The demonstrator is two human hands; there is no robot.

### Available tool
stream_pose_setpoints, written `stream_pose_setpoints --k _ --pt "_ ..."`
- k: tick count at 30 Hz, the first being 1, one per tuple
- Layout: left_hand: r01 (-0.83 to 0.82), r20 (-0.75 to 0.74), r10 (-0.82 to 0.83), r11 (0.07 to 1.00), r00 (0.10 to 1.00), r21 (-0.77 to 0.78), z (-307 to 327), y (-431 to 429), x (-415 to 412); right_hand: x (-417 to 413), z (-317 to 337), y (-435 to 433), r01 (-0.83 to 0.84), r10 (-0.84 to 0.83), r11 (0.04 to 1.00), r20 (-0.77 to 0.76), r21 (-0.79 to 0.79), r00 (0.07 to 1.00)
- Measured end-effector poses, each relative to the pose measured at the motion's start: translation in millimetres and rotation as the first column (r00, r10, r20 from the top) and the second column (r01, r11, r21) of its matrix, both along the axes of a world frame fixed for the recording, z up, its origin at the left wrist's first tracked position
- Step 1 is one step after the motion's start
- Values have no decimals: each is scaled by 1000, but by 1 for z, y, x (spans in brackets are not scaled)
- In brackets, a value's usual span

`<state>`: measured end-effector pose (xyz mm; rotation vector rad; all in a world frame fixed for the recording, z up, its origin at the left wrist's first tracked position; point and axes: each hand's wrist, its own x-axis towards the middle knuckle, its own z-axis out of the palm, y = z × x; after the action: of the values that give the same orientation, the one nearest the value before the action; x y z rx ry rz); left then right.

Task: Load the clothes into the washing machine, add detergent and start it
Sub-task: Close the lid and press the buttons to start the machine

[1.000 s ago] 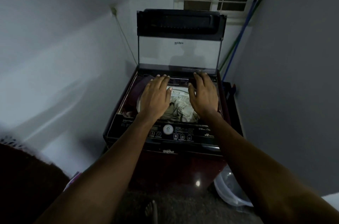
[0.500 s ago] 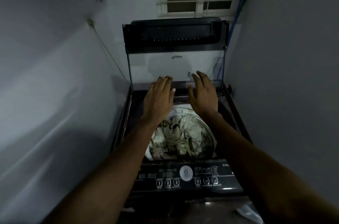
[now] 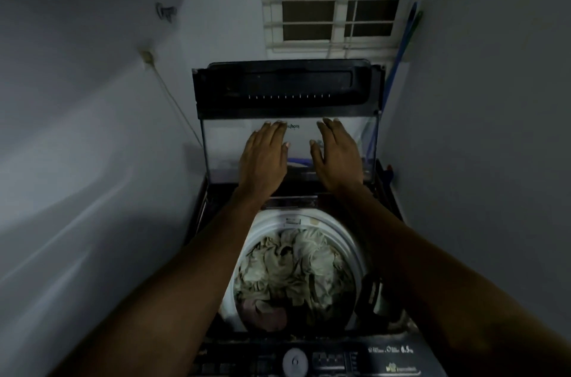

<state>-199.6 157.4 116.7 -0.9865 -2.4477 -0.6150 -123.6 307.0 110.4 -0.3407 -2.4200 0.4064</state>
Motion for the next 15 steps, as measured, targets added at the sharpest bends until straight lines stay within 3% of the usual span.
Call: stream_pose_setpoints --k 10,15 --pt "-41 -132 32 997 991 -67 46 39 -84 -71 33 40 -30 34 992 -28 123 999" --pt "-41 -131 25 992 991 -119 60 56 -123 -109 54 60 -9 3 984 31 179 1000"
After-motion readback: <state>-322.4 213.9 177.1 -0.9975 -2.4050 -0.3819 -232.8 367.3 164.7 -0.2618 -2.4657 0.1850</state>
